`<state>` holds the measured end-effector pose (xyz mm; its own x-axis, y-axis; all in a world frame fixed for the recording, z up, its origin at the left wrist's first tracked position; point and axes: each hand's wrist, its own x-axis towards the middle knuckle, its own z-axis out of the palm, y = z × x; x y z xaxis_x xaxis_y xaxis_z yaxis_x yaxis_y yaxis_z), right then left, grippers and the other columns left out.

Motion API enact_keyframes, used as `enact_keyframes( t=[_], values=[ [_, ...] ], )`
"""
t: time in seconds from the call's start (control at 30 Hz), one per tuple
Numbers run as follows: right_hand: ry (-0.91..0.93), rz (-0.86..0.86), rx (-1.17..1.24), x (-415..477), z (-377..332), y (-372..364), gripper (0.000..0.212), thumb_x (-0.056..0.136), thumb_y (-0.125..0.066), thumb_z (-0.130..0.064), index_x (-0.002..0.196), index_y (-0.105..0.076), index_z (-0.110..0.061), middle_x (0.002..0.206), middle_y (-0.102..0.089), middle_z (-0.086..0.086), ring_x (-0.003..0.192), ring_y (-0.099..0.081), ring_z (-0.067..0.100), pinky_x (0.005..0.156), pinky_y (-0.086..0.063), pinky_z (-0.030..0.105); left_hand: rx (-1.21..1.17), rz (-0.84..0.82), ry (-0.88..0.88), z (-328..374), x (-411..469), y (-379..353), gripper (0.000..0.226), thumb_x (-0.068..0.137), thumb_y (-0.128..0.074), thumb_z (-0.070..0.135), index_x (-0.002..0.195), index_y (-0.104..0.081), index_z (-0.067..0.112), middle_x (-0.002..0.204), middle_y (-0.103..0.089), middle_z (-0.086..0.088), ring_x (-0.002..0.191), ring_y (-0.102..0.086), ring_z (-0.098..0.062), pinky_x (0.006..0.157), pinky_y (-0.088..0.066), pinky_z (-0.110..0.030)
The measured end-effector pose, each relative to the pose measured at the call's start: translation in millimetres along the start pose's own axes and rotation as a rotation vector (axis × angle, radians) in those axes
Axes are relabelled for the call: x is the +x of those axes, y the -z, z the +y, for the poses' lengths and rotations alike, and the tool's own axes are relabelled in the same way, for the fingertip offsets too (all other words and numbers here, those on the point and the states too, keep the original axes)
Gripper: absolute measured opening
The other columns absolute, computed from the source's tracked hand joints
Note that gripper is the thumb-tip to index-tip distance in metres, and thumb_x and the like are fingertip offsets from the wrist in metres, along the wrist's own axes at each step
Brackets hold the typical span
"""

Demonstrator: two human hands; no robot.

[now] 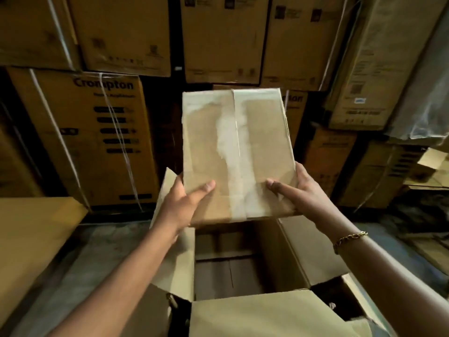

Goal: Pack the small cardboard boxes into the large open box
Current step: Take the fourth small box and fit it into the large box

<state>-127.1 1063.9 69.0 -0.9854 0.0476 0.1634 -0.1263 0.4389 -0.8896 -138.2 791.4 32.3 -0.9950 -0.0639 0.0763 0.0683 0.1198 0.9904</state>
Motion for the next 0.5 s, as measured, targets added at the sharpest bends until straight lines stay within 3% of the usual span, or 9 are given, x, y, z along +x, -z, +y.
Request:
enact_keyframes(
  t=[0.1, 0.23, 0.33, 0.43, 0.5],
  values=[
    [-0.113, -0.066, -0.093, 11, 20, 0, 0.076, 0.078, -0.075, -0.061, 0.139, -0.039, -0.036, 0.124, -0.06, -0.004, 0.102, -0.063, 0.014, 0.071, -0.055, 0.029, 0.065, -0.005, 0.146, -13, 0, -9, 0.075, 0.062, -0.079, 0.071, 0.122, -0.054, 0.033, 0.118, -0.07, 0.004, 0.108, -0.067, -0.021, 0.097, -0.055, -0.048],
    [-0.234, -0.146, -0.148, 18, 48, -5, 0.079, 0.08, -0.074, -0.06, 0.143, -0.04, -0.027, 0.124, -0.062, 0.001, 0.1, -0.066, 0.018, 0.076, -0.058, 0.033, 0.156, -0.076, 0.274, -32, 3, -18, 0.085, 0.071, -0.076, 0.068, 0.139, -0.047, 0.025, 0.132, -0.063, 0.002, 0.12, -0.06, -0.023, 0.107, -0.046, -0.049],
    [-0.284, -0.18, -0.175, 21, 69, -9, 0.082, 0.08, -0.073, -0.061, 0.145, -0.04, -0.024, 0.125, -0.061, 0.002, 0.099, -0.066, 0.018, 0.076, -0.058, 0.034, 0.179, -0.111, 0.321, -50, 4, -22, 0.081, 0.079, -0.074, 0.063, 0.143, -0.045, 0.022, 0.138, -0.06, 0.003, 0.117, -0.056, -0.018, 0.099, -0.043, -0.035],
    [-0.343, -0.233, -0.178, 23, 86, -16, 0.089, 0.082, -0.072, -0.059, 0.151, -0.031, -0.02, 0.121, -0.055, 0.001, 0.093, -0.063, 0.015, 0.072, -0.057, 0.031, 0.232, -0.142, 0.368, -68, 8, -26, 0.083, 0.084, -0.071, 0.058, 0.15, -0.035, 0.021, 0.142, -0.056, 0.001, 0.123, -0.055, -0.022, 0.093, -0.043, -0.036],
    [-0.4, -0.309, -0.188, 23, 99, -23, 0.092, 0.084, -0.073, -0.054, 0.154, -0.025, -0.02, 0.119, -0.051, 0.001, 0.091, -0.063, 0.015, 0.069, -0.057, 0.029, 0.339, -0.156, 0.359, -83, 9, -27, 0.082, 0.084, -0.075, 0.051, 0.149, -0.032, 0.026, 0.135, -0.058, 0.002, 0.115, -0.058, -0.02, 0.088, -0.049, -0.035]
  ],
)
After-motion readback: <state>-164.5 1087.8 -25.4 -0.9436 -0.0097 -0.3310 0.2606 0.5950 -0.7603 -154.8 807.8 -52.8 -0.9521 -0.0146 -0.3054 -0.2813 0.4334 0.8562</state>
